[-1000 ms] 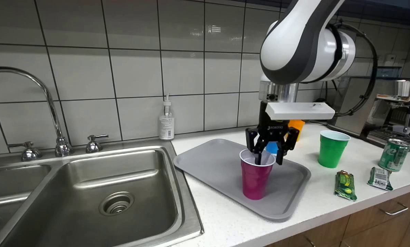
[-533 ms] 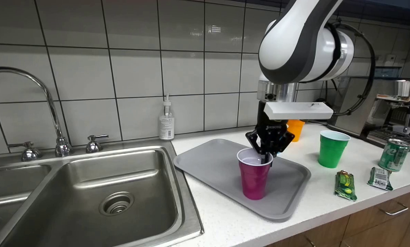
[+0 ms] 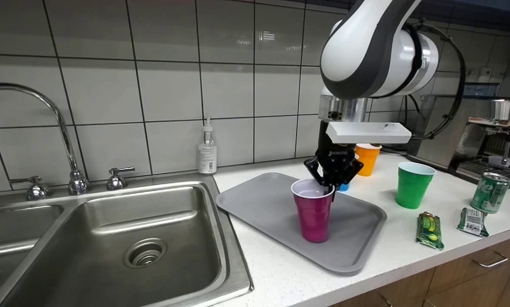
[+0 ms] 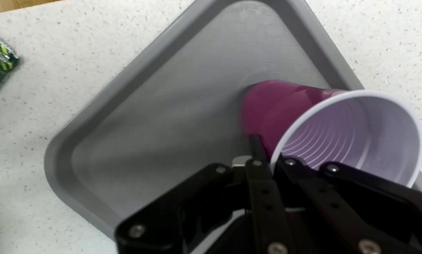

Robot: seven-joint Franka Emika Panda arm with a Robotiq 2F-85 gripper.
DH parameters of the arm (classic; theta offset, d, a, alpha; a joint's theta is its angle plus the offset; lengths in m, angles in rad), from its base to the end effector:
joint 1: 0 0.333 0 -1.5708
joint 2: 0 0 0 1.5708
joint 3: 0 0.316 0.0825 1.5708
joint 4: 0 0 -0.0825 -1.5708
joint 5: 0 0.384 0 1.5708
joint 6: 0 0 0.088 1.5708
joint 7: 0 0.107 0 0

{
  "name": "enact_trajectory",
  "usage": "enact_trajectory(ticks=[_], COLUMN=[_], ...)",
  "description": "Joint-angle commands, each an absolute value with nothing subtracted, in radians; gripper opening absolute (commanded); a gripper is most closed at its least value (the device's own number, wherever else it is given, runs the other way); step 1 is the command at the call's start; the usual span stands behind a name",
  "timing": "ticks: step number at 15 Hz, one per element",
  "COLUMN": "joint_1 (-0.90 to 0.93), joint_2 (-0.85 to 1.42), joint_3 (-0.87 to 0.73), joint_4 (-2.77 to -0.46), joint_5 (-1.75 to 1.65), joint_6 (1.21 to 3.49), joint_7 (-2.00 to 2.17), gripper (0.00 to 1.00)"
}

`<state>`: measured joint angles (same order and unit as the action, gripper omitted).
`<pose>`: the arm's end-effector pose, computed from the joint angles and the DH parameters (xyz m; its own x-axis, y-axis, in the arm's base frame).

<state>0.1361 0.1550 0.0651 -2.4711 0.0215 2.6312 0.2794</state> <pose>0.4702 0.0960 0.2326 0.9952 -0.0976 -0.0008 -0.0976 -0.9950 -0.0213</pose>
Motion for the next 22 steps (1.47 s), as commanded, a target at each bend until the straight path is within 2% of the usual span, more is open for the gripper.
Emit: enact_trajectory(ticks=[1,12,22], joint_1=[0.133,0.130,0.098], joint_2=[0.155,0.243,0.385], joint_3=[0.063,0.040,0.007], joint_4=[-2.438,-2.298,-2.081], joint_5=[0.024,0.022,0.042], joint_6=[2.627,2.646,2.617], joint_7=[0.303,0.350,0.296], gripper=[0.01,0.01,0.01])
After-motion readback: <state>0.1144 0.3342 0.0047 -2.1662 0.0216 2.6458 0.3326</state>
